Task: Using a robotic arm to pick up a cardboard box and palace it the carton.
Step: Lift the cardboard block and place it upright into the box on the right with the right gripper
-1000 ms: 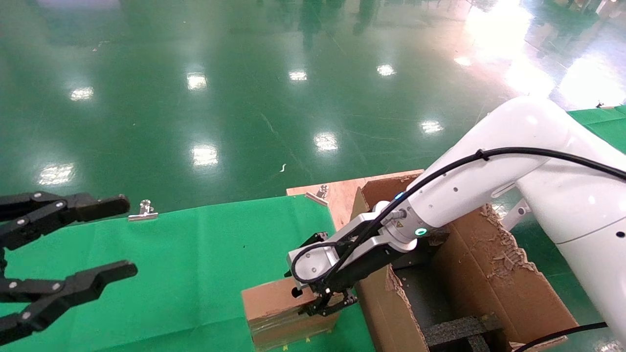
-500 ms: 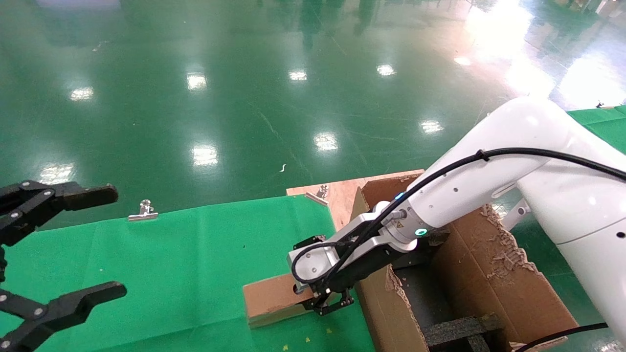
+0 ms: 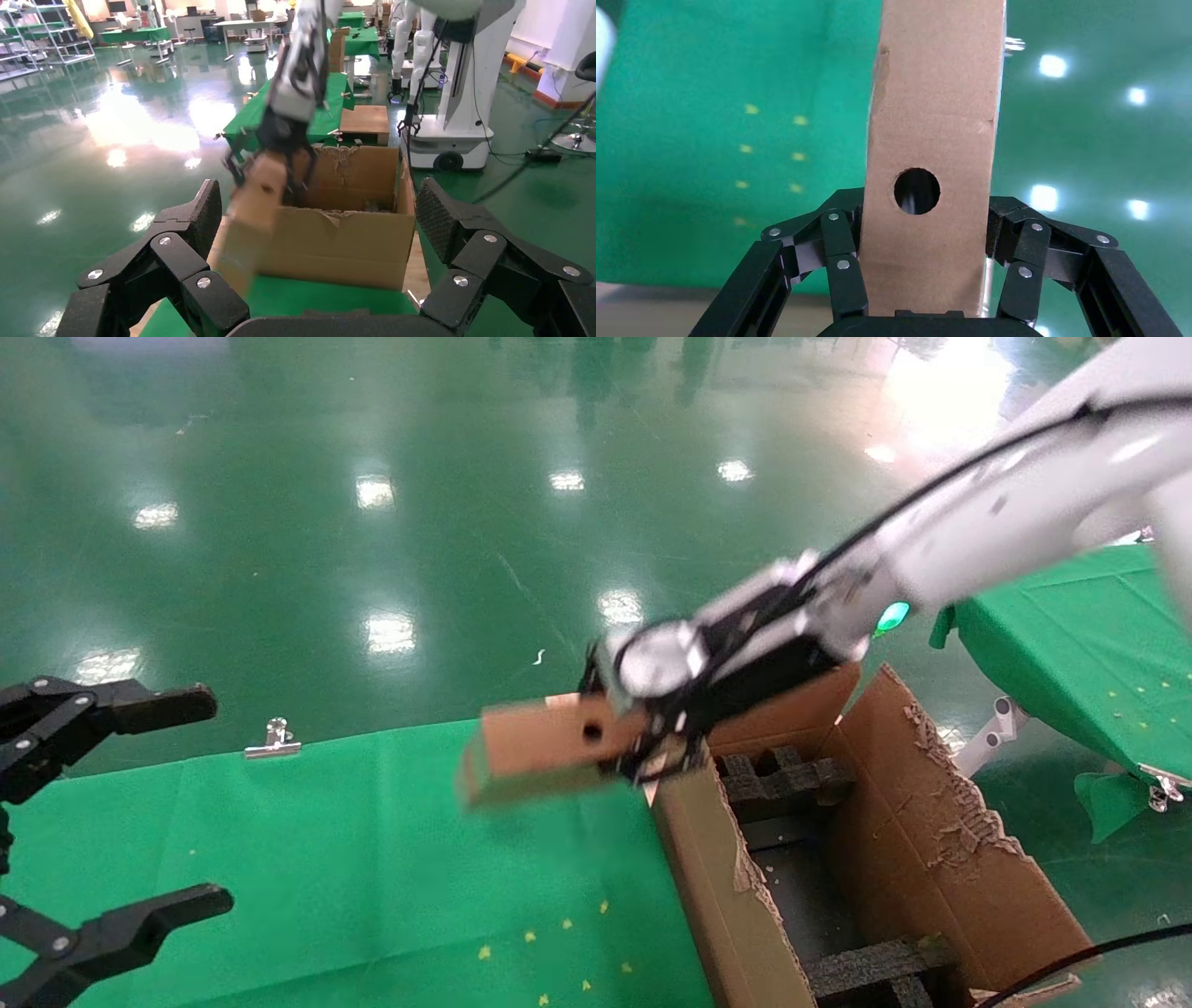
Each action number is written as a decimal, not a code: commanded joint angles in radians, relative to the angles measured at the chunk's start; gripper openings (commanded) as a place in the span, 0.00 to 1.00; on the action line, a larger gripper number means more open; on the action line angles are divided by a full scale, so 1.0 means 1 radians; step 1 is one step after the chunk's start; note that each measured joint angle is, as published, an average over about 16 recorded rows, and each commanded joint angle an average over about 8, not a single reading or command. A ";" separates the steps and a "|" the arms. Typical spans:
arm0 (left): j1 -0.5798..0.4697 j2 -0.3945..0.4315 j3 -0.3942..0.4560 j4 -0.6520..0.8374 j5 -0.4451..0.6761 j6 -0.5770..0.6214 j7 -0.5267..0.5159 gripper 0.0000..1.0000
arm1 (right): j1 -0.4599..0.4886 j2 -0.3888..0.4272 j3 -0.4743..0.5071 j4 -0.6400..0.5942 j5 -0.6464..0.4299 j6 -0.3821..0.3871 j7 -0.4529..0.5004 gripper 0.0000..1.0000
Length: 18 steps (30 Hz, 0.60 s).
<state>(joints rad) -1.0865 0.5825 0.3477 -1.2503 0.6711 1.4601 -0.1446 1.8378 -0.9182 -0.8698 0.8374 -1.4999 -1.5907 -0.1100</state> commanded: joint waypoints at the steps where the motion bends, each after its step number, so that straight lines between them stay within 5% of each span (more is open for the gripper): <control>1: 0.000 0.000 0.000 0.000 0.000 0.000 0.000 1.00 | 0.056 0.004 -0.019 -0.051 0.023 -0.002 -0.031 0.00; 8: 0.000 0.000 0.000 0.000 0.000 0.000 0.000 1.00 | 0.185 0.012 -0.085 -0.163 0.091 -0.001 -0.090 0.00; 18: 0.000 0.000 0.000 0.000 0.000 0.000 0.000 1.00 | 0.248 0.030 -0.202 -0.245 0.179 -0.004 -0.140 0.00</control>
<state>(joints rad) -1.0865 0.5824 0.3478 -1.2503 0.6710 1.4601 -0.1445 2.0908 -0.8767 -1.0723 0.5922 -1.3275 -1.5944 -0.2474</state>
